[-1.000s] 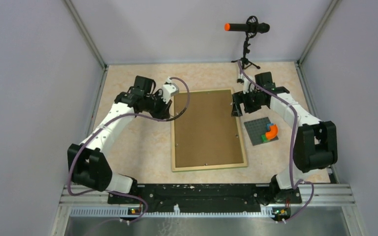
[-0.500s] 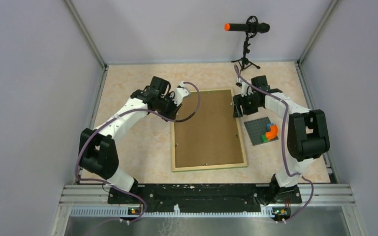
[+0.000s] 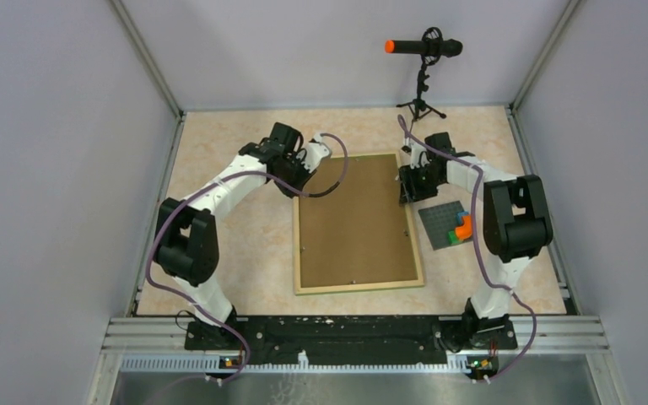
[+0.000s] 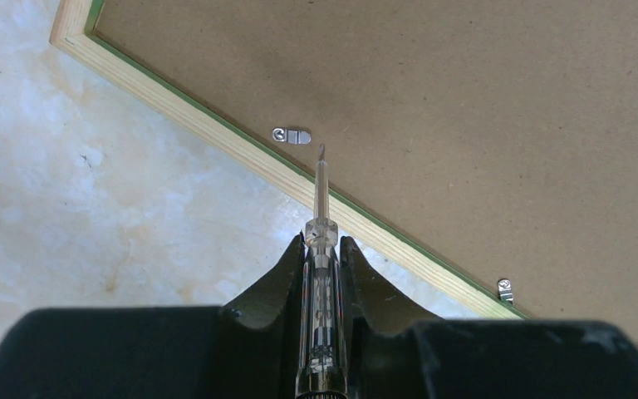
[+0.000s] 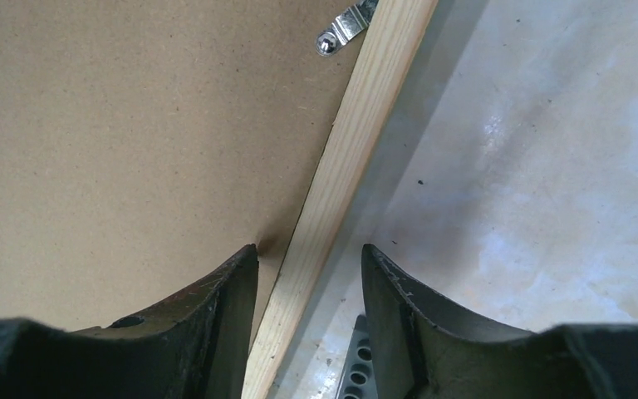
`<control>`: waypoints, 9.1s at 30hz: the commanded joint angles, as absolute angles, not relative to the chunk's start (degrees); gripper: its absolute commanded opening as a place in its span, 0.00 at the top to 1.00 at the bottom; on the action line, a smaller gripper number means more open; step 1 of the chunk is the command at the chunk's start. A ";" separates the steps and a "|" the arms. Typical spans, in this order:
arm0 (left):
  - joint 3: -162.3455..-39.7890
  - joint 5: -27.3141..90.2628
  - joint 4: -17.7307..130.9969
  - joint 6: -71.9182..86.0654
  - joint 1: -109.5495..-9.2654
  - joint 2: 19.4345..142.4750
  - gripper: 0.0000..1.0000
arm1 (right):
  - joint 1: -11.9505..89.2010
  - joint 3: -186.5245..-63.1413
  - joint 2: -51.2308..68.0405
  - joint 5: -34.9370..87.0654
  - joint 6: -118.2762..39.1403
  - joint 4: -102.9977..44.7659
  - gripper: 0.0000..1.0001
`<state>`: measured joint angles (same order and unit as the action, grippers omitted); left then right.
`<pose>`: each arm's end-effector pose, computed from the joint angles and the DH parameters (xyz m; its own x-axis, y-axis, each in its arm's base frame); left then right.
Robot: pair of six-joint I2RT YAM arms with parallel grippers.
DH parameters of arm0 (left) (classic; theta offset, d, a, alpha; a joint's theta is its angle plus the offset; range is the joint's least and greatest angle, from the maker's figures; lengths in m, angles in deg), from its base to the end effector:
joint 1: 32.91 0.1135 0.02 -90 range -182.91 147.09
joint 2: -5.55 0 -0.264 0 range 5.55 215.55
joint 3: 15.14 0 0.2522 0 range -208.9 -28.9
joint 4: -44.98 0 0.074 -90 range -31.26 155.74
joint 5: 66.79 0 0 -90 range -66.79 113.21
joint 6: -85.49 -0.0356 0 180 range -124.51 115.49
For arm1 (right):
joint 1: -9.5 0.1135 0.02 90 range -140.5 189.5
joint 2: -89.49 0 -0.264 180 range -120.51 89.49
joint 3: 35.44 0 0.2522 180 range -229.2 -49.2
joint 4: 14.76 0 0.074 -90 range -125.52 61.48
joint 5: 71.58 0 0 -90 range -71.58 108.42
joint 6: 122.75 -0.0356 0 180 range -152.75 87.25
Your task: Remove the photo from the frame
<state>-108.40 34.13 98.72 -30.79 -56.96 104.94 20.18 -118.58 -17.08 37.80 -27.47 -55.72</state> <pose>0.3338 -0.1563 0.2528 -0.4926 0.6959 -0.5226 0.7863 0.6132 0.0753 0.3645 0.0808 0.1692 -0.8533 -0.2493 -0.4579 -0.3960 0.8812 0.2582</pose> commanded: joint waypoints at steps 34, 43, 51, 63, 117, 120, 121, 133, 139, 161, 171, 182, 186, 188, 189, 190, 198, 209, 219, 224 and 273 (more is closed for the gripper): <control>-113.34 29.65 94.99 -28.33 -57.30 110.60 1.00 | 19.78 -119.57 -20.32 40.72 -26.87 -53.61 0.74; -112.86 36.18 100.39 -30.08 -57.34 105.57 1.00 | 19.85 -119.84 -19.97 41.74 -26.73 -54.17 0.74; -106.60 41.06 111.58 -38.61 -58.09 94.95 1.00 | 19.78 -119.60 -19.58 43.53 -26.26 -54.95 0.71; -96.95 33.89 114.27 -41.23 -69.72 87.40 1.00 | 19.80 -118.64 -20.07 43.86 -26.16 -55.05 0.69; -91.30 17.46 111.48 -41.48 -82.79 91.51 1.00 | 19.78 -118.29 -21.96 41.89 -26.07 -54.98 0.70; -91.21 18.27 112.03 -41.79 -83.46 91.52 1.00 | 19.78 -118.34 -21.98 41.89 -26.07 -54.98 0.71; -91.29 18.60 112.20 -41.84 -83.71 91.53 1.00 | 19.76 -118.39 -22.03 41.89 -26.07 -54.98 0.71; -93.68 25.54 114.65 -42.18 -84.50 91.68 1.00 | 19.83 -118.42 -22.04 41.64 -26.25 -55.06 0.71; -93.58 27.67 114.02 -41.45 -84.50 91.82 1.00 | 19.78 -118.46 -22.11 41.67 -26.25 -55.15 0.71; -93.26 19.73 102.81 -36.41 -84.43 91.56 1.00 | 19.78 -118.69 -22.24 42.18 -26.24 -55.58 0.70; -99.15 30.28 95.89 -36.54 -84.45 90.29 1.00 | 19.63 -118.75 -19.63 46.90 -27.91 -56.13 0.70; -114.09 38.69 91.43 -33.69 -85.44 103.29 1.00 | 19.25 -118.08 -20.15 49.07 -27.67 -56.16 0.70; -118.67 36.99 91.13 -34.30 -87.74 107.32 1.00 | 19.17 -117.97 -20.40 49.25 -27.63 -56.14 0.70; -120.28 35.71 91.12 -34.99 -89.25 109.23 1.00 | 19.08 -118.11 -20.59 49.48 -27.66 -56.12 0.70; -120.91 35.03 91.12 -35.43 -90.06 110.06 1.00 | 19.00 -118.16 -20.68 49.59 -27.66 -56.18 0.70; -121.52 34.25 91.12 -35.61 -90.95 110.72 1.00 | 18.99 -118.16 -20.72 49.70 -27.66 -56.20 0.70; -124.38 31.40 91.89 -35.64 -94.67 115.93 1.00 | 18.81 -118.09 -20.69 50.27 -27.74 -56.12 0.70; -127.12 26.88 92.27 -34.35 -95.36 120.80 1.00 | 18.75 -118.18 -20.73 50.41 -27.66 -56.20 0.70; -128.55 25.41 92.95 -34.44 -95.48 122.97 1.00 | 18.55 -118.27 -20.91 50.58 -27.57 -56.30 0.70; -128.65 25.62 94.38 -35.05 -95.84 123.99 1.00 | 18.29 -118.32 -21.08 50.59 -27.50 -56.34 0.70; -121.51 24.45 98.76 -33.31 -93.41 112.60 1.00 | 18.13 -117.91 -21.35 51.29 -26.78 -56.56 0.71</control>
<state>-121.23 21.04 99.14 -35.64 -95.65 117.93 18.10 -118.56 -20.16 51.04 -28.09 -55.74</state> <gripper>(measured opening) 0.222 0.297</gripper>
